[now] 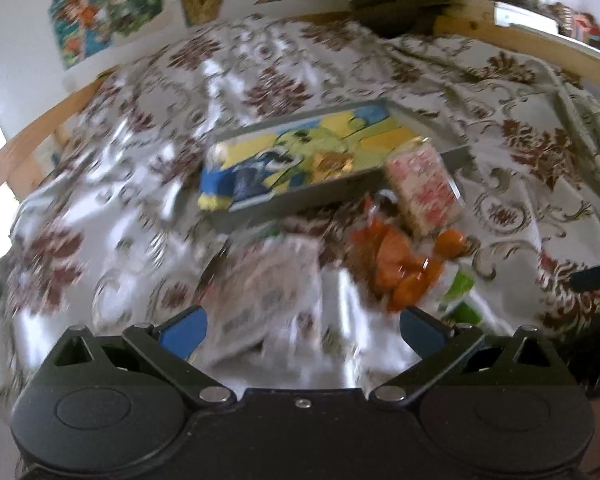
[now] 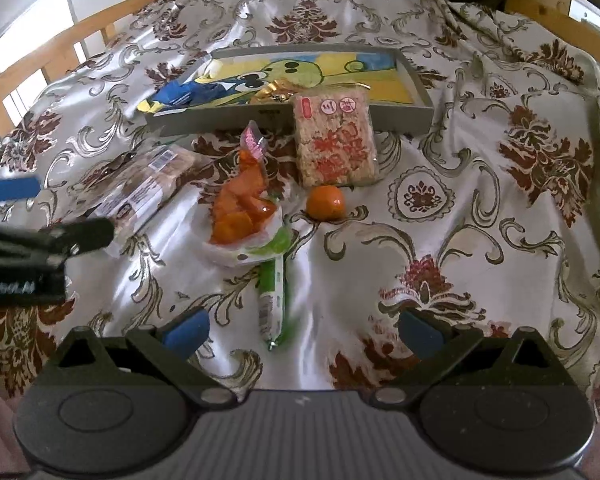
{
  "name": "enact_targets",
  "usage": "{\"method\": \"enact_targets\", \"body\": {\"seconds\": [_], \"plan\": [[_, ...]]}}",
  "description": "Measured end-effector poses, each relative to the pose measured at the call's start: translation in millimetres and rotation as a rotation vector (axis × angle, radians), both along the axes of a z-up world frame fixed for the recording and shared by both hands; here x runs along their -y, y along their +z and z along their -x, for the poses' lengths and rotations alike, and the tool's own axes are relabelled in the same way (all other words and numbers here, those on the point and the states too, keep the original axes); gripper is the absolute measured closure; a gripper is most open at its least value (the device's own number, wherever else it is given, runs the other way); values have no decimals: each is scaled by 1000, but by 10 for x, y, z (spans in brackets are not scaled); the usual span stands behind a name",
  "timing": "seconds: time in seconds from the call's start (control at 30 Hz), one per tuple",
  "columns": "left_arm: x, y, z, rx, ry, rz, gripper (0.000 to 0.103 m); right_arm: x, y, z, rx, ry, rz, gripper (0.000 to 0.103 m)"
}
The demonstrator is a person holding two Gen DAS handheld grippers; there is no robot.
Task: Organize snacks
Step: 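Move both open tools back toward the remaining snacks, then grasp orange dried-fruit bag with left tool while right tool grasps green tube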
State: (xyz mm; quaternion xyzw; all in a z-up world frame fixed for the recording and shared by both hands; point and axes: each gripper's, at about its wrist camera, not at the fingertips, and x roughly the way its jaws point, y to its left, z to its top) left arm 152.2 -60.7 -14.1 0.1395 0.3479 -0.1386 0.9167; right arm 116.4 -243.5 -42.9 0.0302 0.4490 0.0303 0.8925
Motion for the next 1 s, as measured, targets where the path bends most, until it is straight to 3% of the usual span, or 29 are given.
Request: {"method": "enact_targets", "body": {"seconds": [0.27, 0.57, 0.73, 1.0], "plan": [[288, -147, -335, -15, -105, 44, 1, -45, -131, -170, -15, -15, -20, 5], [418, -345, -569, -63, -138, 116, 3, -84, -228, -274, -9, -43, -9, 15], [431, -369, -641, -111, -162, 212, 13, -82, -237, -277, 2, -47, -7, 28], [504, -510, -714, -172, -188, 217, 35, -108, -268, -298, -5, -29, -37, 51]]}}
